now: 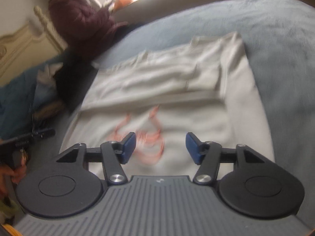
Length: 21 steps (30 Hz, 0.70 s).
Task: Fold clothes
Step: 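Smooth the folded sweatshirt with both grippers open above it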
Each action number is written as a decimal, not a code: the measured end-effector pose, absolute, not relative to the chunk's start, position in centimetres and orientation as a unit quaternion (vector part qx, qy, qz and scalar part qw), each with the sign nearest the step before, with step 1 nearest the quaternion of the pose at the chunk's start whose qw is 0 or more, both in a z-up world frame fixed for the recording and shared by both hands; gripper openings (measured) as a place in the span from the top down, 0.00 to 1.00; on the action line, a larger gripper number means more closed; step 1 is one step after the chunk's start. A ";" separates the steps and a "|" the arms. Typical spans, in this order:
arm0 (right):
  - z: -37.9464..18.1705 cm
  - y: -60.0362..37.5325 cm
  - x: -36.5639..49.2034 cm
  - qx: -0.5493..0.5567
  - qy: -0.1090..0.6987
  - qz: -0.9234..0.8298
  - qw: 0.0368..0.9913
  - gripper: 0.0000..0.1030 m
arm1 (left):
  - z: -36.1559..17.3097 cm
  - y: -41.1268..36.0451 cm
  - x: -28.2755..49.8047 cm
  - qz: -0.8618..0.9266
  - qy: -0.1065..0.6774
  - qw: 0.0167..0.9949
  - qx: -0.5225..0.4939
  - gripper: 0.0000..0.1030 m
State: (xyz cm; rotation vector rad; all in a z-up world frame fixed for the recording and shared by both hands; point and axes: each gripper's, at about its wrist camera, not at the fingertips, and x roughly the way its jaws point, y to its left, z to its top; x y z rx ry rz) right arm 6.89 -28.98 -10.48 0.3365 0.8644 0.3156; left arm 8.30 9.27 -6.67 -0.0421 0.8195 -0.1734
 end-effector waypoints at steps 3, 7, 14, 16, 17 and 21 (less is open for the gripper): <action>-11.1 -27.0 4.1 0.132 0.427 0.145 0.883 0.32 | -7.1 8.4 6.0 -0.096 0.404 0.910 -0.009 0.31; -12.3 -24.6 2.3 0.093 0.440 0.118 0.885 0.24 | -8.1 6.9 4.3 -0.109 0.412 0.905 -0.004 0.31; -14.6 -21.0 0.2 -0.011 0.451 0.097 0.887 0.10 | -11.8 1.7 1.2 -0.166 0.420 0.886 0.108 0.29; -15.4 -20.8 -0.7 -0.024 0.454 0.095 0.886 0.07 | -13.1 0.6 0.3 -0.160 0.430 0.878 0.136 0.29; -15.8 -20.8 -1.1 -0.031 0.455 0.093 0.885 0.03 | -13.4 0.3 -0.2 -0.156 0.430 0.878 0.142 0.27; -16.7 -21.3 -3.4 -0.041 0.464 0.091 0.880 0.01 | -13.7 0.2 -1.9 -0.159 0.432 0.874 0.153 0.23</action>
